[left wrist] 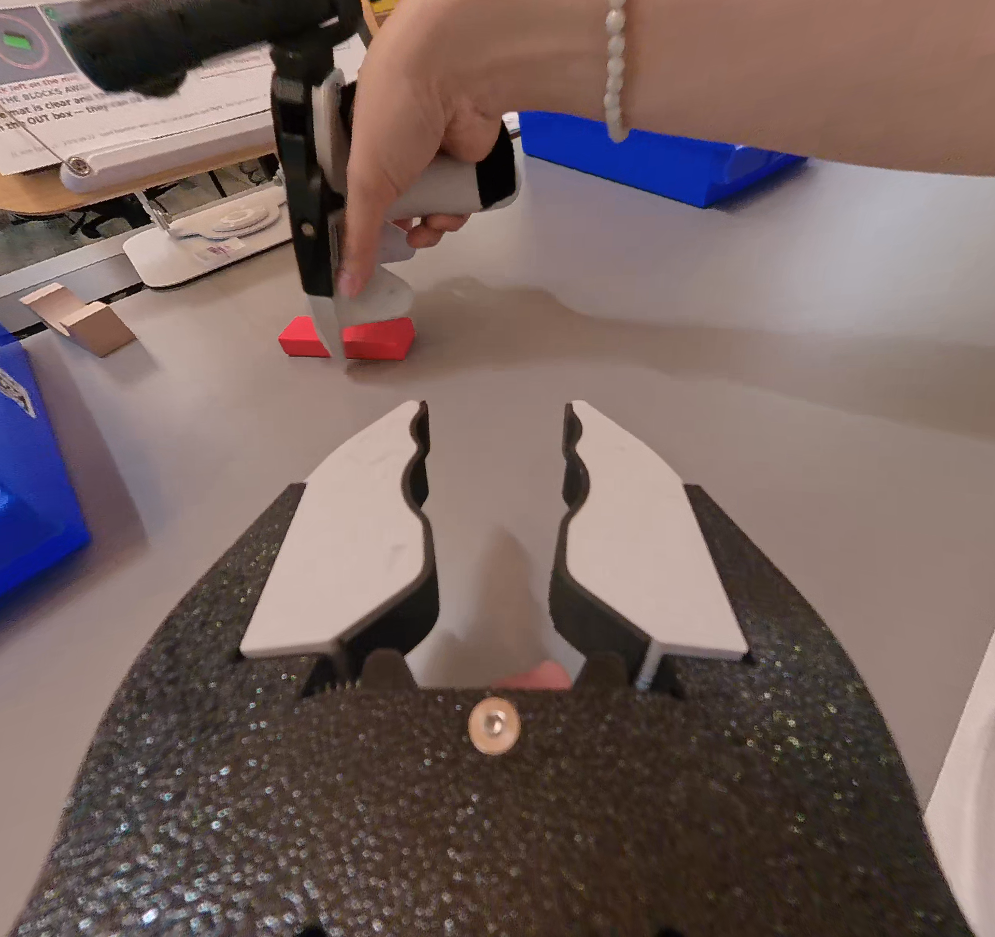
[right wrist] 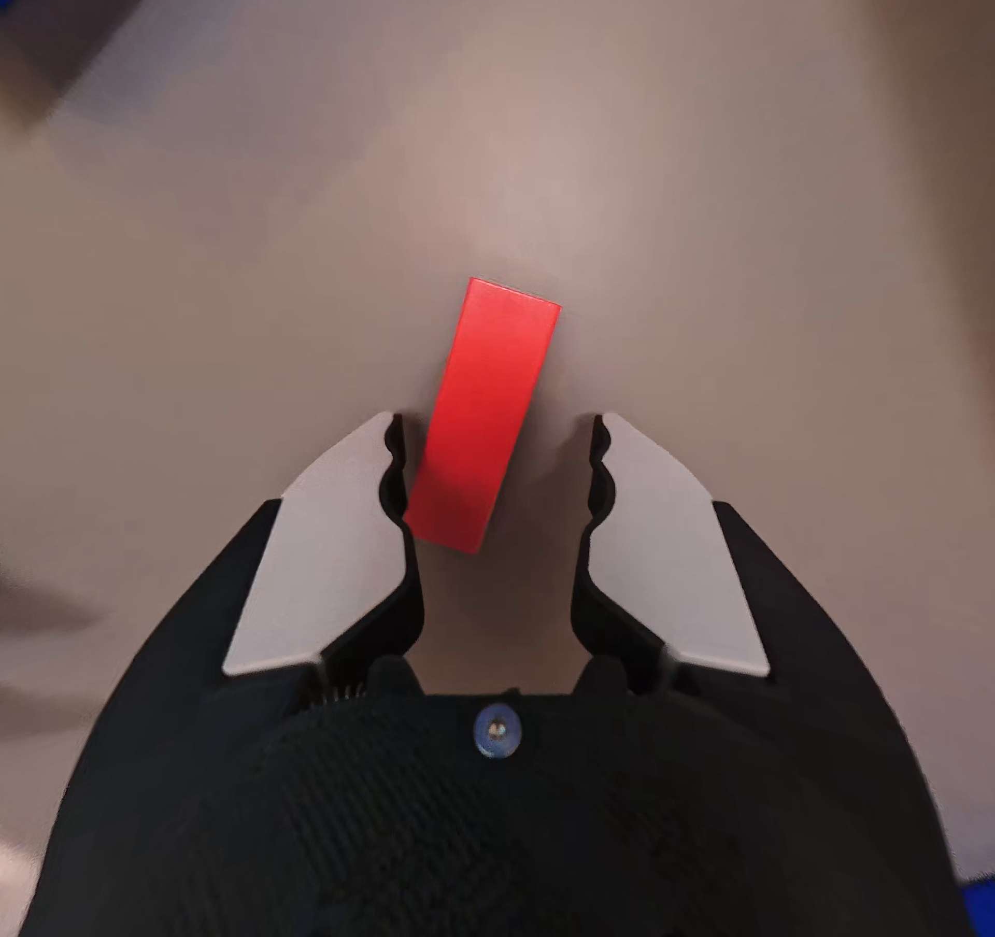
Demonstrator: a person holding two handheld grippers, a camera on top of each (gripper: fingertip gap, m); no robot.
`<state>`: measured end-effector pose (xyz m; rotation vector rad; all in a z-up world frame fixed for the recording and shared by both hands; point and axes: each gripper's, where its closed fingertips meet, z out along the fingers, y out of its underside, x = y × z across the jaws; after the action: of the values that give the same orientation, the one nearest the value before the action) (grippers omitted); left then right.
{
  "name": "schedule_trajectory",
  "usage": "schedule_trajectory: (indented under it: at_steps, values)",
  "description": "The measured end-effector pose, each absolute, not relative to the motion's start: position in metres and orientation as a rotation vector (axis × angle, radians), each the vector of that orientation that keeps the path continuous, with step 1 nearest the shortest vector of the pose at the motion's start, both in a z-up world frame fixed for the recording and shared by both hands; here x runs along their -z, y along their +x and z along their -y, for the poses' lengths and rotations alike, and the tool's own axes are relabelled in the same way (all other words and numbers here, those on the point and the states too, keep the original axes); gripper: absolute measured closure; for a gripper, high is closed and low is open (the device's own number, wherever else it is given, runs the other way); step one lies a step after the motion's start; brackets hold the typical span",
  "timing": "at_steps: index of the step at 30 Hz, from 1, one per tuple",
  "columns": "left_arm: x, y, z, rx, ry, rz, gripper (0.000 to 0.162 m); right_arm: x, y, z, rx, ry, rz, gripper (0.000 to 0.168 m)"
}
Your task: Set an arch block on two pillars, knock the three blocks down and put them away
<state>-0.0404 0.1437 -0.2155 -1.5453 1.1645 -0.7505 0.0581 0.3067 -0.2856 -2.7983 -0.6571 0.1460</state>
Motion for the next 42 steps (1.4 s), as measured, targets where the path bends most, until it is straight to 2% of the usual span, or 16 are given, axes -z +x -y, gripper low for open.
schedule_trajectory:
  at_steps: [1, 7, 13, 18, 21, 24, 28, 35, 42]
  values:
    - [0.215, -0.042, -0.145, 0.746, -1.545, -1.160, 0.115, 0.290, 0.063, -0.306, -0.098, -2.823, 0.673, 0.106]
    - [0.215, -0.047, -0.150, 0.751, -1.554, -1.137, 0.115, 0.285, 0.065, -0.302, -0.097, -2.819, 0.729, 0.135]
    - [0.217, -0.047, -0.149, 0.745, -1.560, -1.144, 0.115, 0.228, 0.120, -0.287, -0.066, -2.780, 0.661, 0.135]
    - [0.219, -0.043, -0.145, 0.736, -1.558, -1.162, 0.115, 0.151, 0.233, -0.256, 0.091, -2.733, 0.408, 0.135]
    - [0.219, -0.041, -0.145, 0.716, -1.554, -1.165, 0.115, 0.128, 0.312, -0.223, 0.171, -2.717, 0.160, 0.135]
    - [0.218, -0.039, -0.143, 0.719, -1.546, -1.170, 0.115, 0.138, 0.375, -0.184, 0.186, -2.724, -0.041, 0.135]
    - [0.220, -0.035, -0.142, 0.716, -1.546, -1.179, 0.115, 0.183, 0.409, -0.153, 0.065, -2.721, -0.214, 0.135]
    - [0.224, -0.027, -0.138, 0.701, -1.534, -1.232, 0.115, 0.253, 0.413, -0.143, 0.006, -2.814, -0.199, 0.135]
    - [0.225, -0.023, -0.139, 0.700, -1.533, -1.247, 0.115, 0.272, 0.418, -0.146, 0.021, -2.868, -0.126, 0.133]
